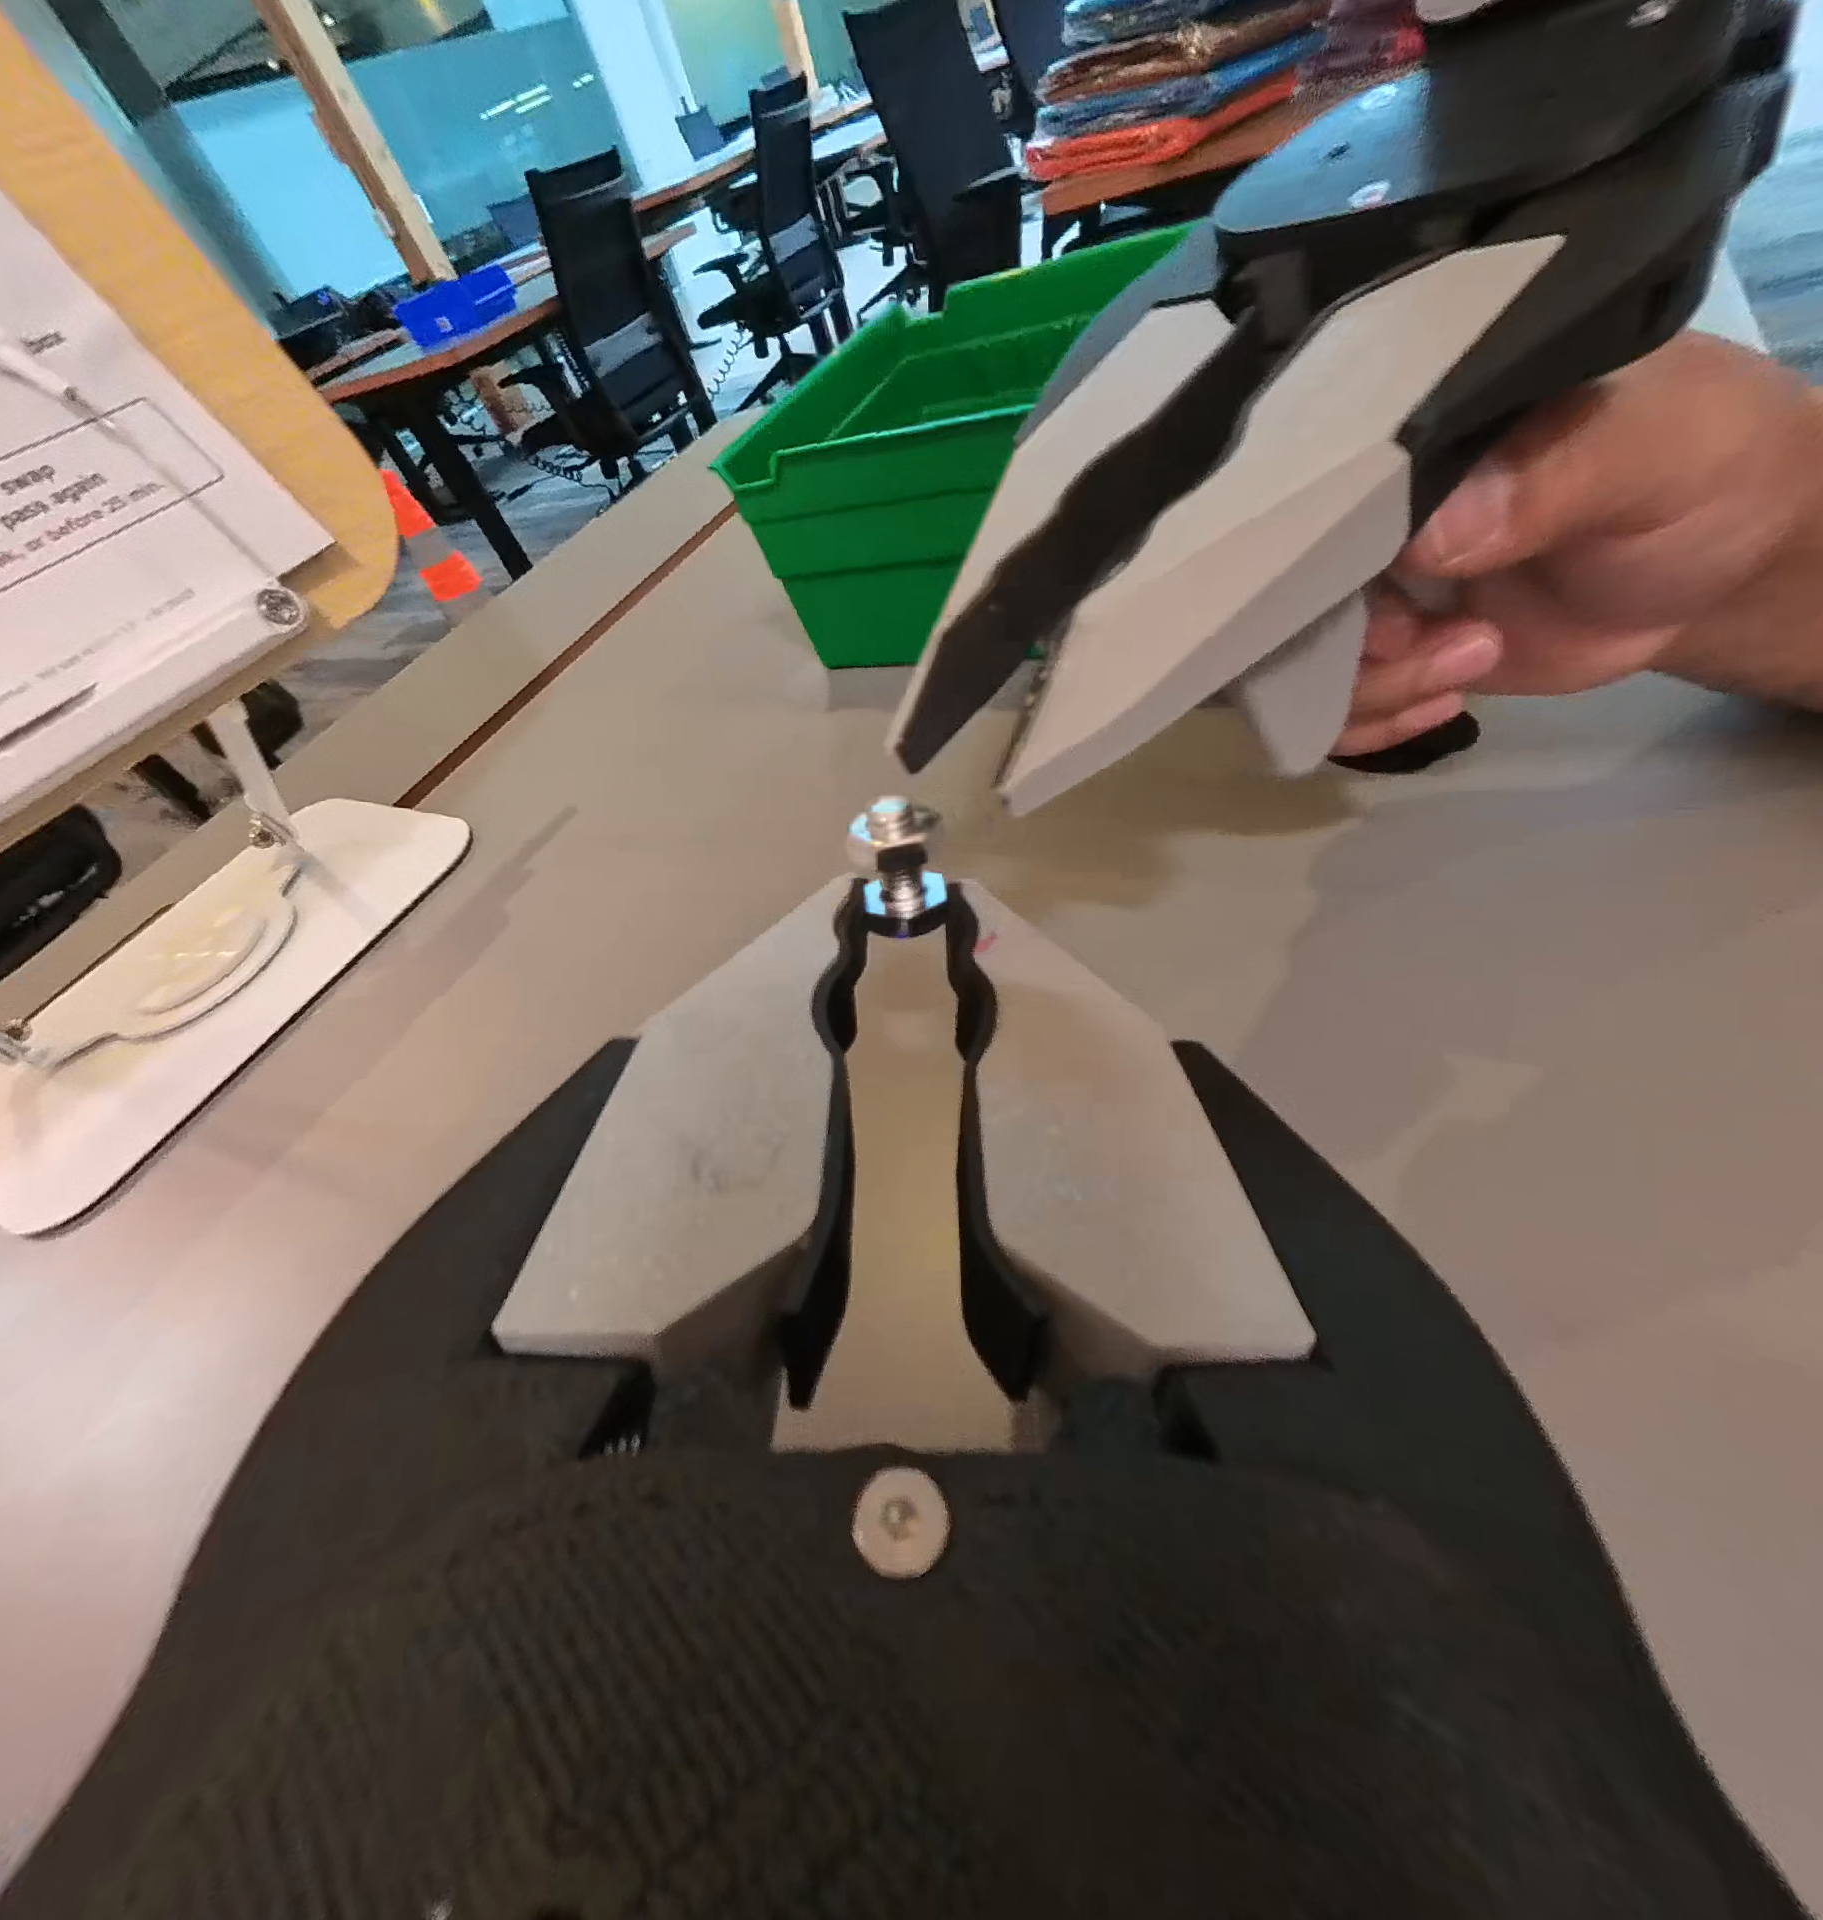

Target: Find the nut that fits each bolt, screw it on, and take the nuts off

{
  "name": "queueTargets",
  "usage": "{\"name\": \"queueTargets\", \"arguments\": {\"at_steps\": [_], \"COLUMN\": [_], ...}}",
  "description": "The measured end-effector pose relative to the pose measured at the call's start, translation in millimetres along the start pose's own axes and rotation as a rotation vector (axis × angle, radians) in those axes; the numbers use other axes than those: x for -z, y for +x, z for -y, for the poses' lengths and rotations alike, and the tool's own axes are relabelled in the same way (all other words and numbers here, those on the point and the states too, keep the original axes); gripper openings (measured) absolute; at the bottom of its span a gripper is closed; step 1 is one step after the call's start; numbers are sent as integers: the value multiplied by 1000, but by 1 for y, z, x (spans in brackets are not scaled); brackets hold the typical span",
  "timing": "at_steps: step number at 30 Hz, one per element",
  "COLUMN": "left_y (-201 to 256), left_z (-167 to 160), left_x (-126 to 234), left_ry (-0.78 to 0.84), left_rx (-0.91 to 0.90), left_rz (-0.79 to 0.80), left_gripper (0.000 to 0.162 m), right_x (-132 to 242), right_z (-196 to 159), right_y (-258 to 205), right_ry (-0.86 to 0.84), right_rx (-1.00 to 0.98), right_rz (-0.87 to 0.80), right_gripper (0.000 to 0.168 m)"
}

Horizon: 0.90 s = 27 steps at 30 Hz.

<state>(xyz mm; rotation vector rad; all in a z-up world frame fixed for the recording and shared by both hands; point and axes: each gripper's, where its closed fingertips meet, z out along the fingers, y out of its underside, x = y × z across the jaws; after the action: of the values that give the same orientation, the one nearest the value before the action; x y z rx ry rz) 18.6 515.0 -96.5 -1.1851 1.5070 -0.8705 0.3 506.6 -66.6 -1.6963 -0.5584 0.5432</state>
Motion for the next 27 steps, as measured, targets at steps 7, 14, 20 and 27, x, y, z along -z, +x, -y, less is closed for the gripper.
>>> {"name": "queueTargets", "arguments": {"at_steps": [7,14,20,27], "left_y": [21,5,15,6], "left_z": [6,8,7,-1], "left_x": [-4,2,-2,-3], "left_ry": [30,46,36,-14], "left_rx": [-11,12,-1,-3], "left_rz": [-91,-26,-66,-17], "left_gripper": [12,12,12,12], "right_x": [-6,3,-8,-1], "right_z": [2,1,-2,1], "right_y": [-16,6,-12,1], "right_ry": [19,18,4,24], "right_rx": [-38,-37,-31,-34], "right_rz": [91,-9,68,15], "right_gripper": [21,19,28,23]}}
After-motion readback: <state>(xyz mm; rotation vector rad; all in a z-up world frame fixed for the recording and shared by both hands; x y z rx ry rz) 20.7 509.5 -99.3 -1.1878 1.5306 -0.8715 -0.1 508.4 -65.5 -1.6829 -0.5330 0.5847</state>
